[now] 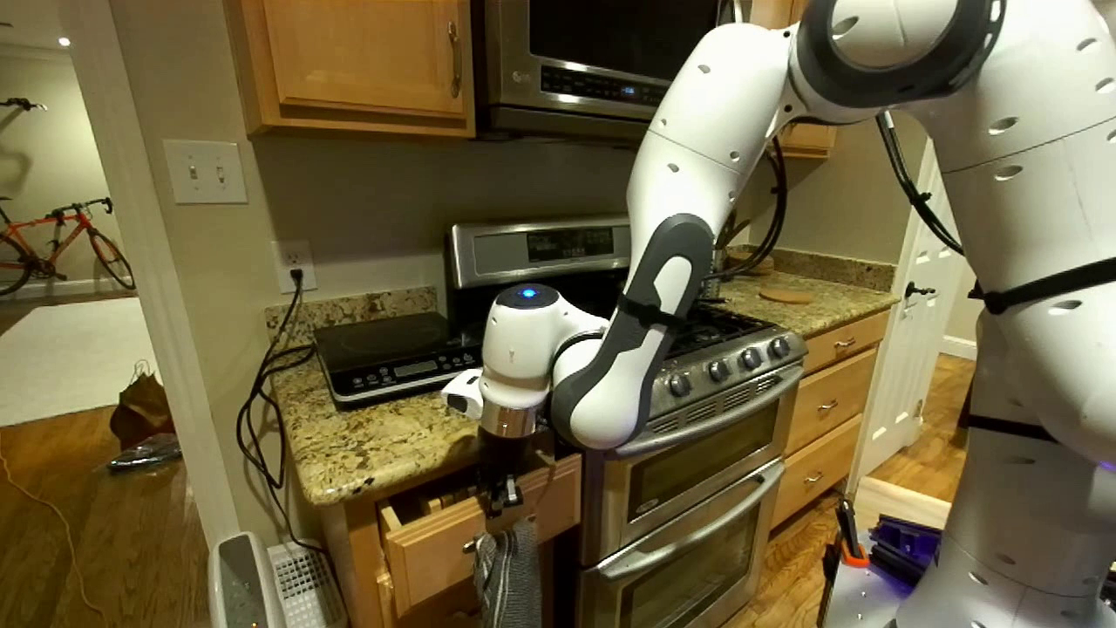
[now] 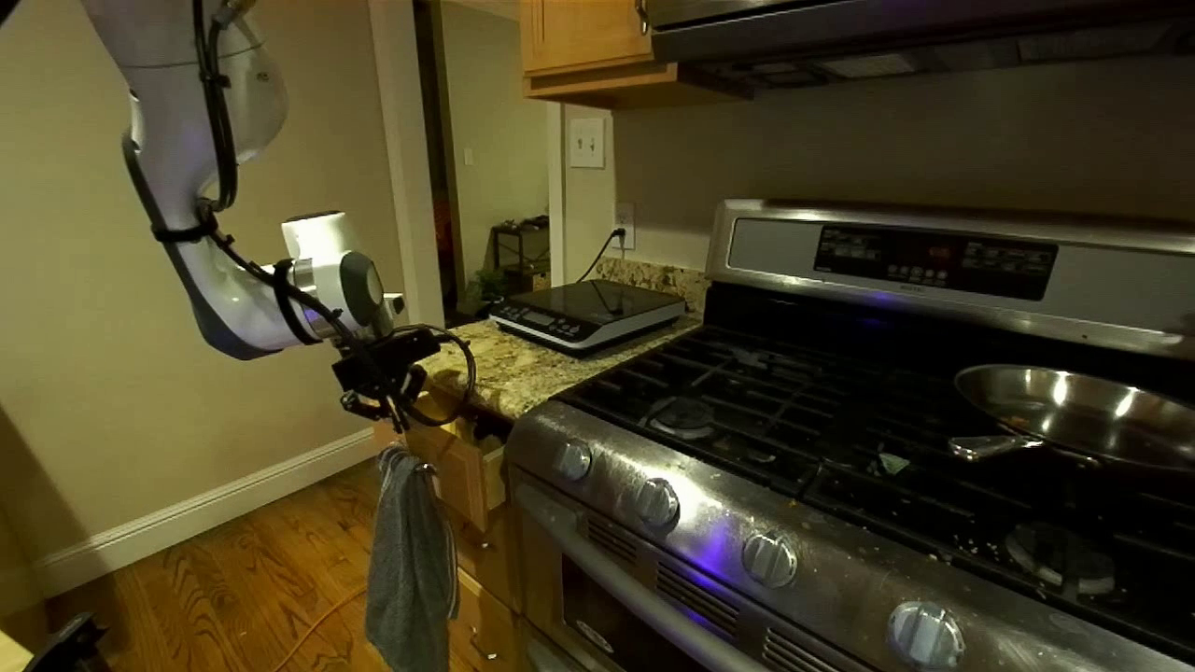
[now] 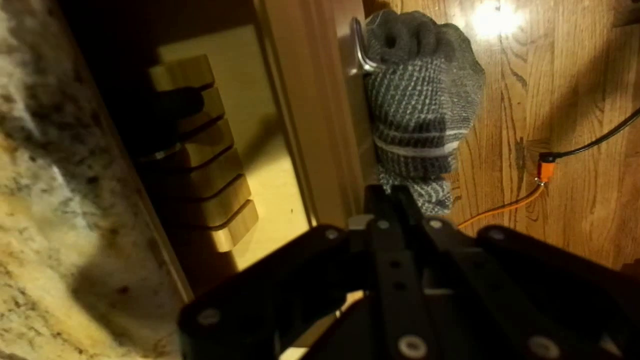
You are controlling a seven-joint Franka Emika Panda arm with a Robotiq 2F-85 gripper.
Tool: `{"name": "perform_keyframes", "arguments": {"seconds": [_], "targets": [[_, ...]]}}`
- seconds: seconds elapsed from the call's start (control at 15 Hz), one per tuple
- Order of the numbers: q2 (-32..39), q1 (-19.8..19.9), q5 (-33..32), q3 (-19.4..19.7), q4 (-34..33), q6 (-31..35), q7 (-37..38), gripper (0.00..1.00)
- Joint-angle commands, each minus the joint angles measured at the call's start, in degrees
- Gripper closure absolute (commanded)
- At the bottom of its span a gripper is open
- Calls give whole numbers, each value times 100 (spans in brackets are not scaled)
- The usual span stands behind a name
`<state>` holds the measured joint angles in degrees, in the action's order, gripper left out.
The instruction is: Close the top drawer of the kitchen unit
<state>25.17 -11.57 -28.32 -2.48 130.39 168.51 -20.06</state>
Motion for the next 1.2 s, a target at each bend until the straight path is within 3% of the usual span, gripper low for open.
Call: {"name": "perform_keyframes", "arguments": {"seconds": [0.0, 0.4, 0.73, 1.13], "targets": [[302, -92, -185, 182, -434, -42, -45, 92], [534, -130, -295, 249, -890, -61, -112, 92], [317, -199, -470, 255, -769, -15, -127, 93], [-197, 48, -134, -400, -97, -191, -314, 94]]}}
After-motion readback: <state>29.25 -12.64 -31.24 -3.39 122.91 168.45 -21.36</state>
